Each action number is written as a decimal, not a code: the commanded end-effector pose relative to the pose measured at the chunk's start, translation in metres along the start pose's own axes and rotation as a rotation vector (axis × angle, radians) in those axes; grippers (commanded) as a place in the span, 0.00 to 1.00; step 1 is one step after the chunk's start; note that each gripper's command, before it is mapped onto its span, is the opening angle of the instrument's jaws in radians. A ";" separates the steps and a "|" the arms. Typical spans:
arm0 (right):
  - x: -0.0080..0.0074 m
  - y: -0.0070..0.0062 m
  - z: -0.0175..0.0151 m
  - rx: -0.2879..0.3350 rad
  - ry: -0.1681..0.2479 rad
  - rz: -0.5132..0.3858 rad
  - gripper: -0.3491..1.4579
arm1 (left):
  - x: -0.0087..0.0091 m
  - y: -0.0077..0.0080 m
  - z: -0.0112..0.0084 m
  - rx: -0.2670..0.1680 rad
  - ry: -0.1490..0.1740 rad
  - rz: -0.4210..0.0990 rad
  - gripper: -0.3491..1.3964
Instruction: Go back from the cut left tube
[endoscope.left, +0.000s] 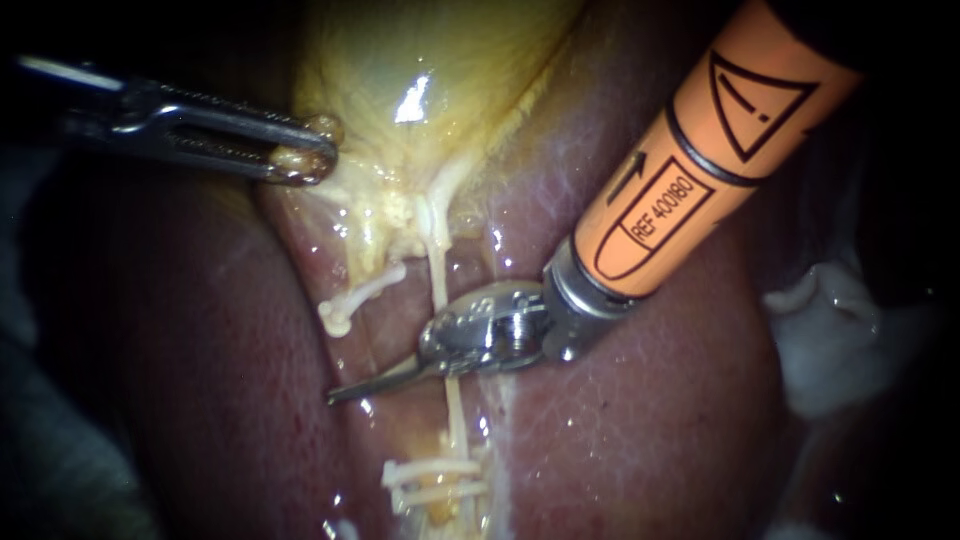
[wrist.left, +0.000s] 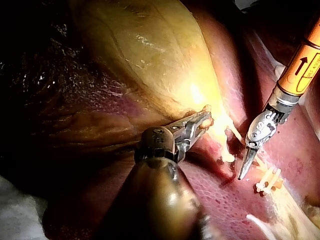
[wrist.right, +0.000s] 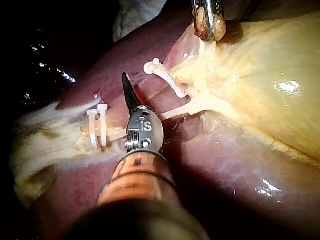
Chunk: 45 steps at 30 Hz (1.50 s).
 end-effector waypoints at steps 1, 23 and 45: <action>0.0001 -0.0001 0.0001 -0.003 0.004 0.004 0.00 | 0.0000 0.0000 0.0000 0.000 0.000 0.000 0.00; 0.0011 -0.0036 -0.0045 -0.176 0.087 0.027 0.98 | -0.0001 -0.0001 -0.0004 -0.002 -0.001 0.001 0.00; 0.0003 -0.0087 -0.0198 -0.572 -0.173 -0.164 0.98 | -0.0001 -0.0002 -0.0003 0.001 0.000 0.001 0.00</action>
